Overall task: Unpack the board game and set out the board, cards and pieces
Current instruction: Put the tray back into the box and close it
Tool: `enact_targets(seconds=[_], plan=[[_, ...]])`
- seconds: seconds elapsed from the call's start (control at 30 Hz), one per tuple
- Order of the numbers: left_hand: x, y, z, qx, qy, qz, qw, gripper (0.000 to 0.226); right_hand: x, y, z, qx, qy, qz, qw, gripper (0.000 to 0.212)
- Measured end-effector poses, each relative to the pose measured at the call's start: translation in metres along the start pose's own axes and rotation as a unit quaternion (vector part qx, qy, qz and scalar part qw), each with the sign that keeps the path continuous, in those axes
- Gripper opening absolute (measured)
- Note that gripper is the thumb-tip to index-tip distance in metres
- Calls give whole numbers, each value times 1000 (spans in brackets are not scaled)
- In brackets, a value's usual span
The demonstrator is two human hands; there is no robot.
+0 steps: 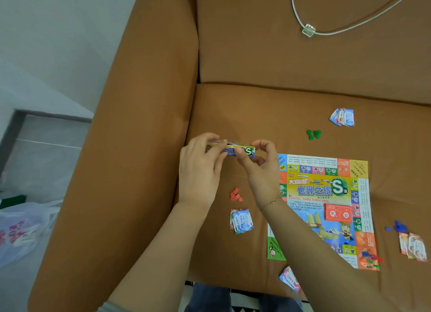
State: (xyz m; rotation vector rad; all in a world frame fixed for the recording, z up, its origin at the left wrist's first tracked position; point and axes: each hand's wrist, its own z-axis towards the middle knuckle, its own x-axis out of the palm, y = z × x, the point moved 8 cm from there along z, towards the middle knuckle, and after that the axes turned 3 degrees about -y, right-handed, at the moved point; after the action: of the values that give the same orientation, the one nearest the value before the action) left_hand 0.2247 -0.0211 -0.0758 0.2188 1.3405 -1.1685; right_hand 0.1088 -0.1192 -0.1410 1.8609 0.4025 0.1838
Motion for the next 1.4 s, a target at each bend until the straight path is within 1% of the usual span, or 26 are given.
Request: enact_targets(seconds=[0.1, 0.2, 0.27, 0.4, 0.47, 0.5, 0.57, 0.63, 0.7, 0.77, 0.83, 0.93, 1.07, 1.17, 1.27, 1.4], plan=[[3, -1, 5, 28, 25, 8, 999, 15, 1, 0, 0, -7, -2, -5, 1000, 33], [-2, -4, 12, 54, 18, 13, 998, 9, 1, 4, 0, 5, -1, 11, 1000, 36], [-3, -5, 17, 63, 26, 16, 998, 9, 1, 9, 0, 5, 4, 33, 999, 38], [4, -10, 24, 65, 93, 2, 994, 11, -1, 11, 2, 6, 7, 38, 999, 40], [7, -8, 28, 44, 136, -28, 989, 15, -3, 10, 3, 9, 12, 35, 999, 39], [8, -5, 31, 20, 150, -54, 987, 13, -4, 9, 3, 10, 17, 33, 999, 38], [10, 6, 36, -53, 167, -121, 977, 5, -5, 6, 3, 9, 29, 30, 999, 35], [14, 13, 38, -108, 188, -167, 962, 7, -5, 5, 2, 5, 32, 29, 999, 34], [18, 14, 38, -124, 211, -183, 952, 9, -6, 4, 2, 5, 25, 32, 999, 35], [19, 12, 39, -108, 225, -171, 953, 10, -5, 5, 2, -6, 29, 37, 999, 40], [19, 10, 39, -83, 230, -159, 957, 10, -1, 8, 1, -32, 38, 31, 998, 41], [18, 7, 37, -45, 225, -152, 961, 15, 2, 12, 2, -62, 38, 13, 997, 30], [14, 7, 40, -36, 195, -122, 972, 14, 6, 12, 7, -45, 44, 15, 998, 21], [14, 6, 48, -52, 178, -121, 975, 12, 9, 11, 9, -32, 45, 24, 998, 19], [18, 9, 53, -79, 179, -119, 973, 9, 10, 12, 14, -37, 41, 16, 998, 18], [21, 12, 56, -124, 178, -156, 964, 6, 10, 13, 18, -41, 26, 14, 999, 17]])
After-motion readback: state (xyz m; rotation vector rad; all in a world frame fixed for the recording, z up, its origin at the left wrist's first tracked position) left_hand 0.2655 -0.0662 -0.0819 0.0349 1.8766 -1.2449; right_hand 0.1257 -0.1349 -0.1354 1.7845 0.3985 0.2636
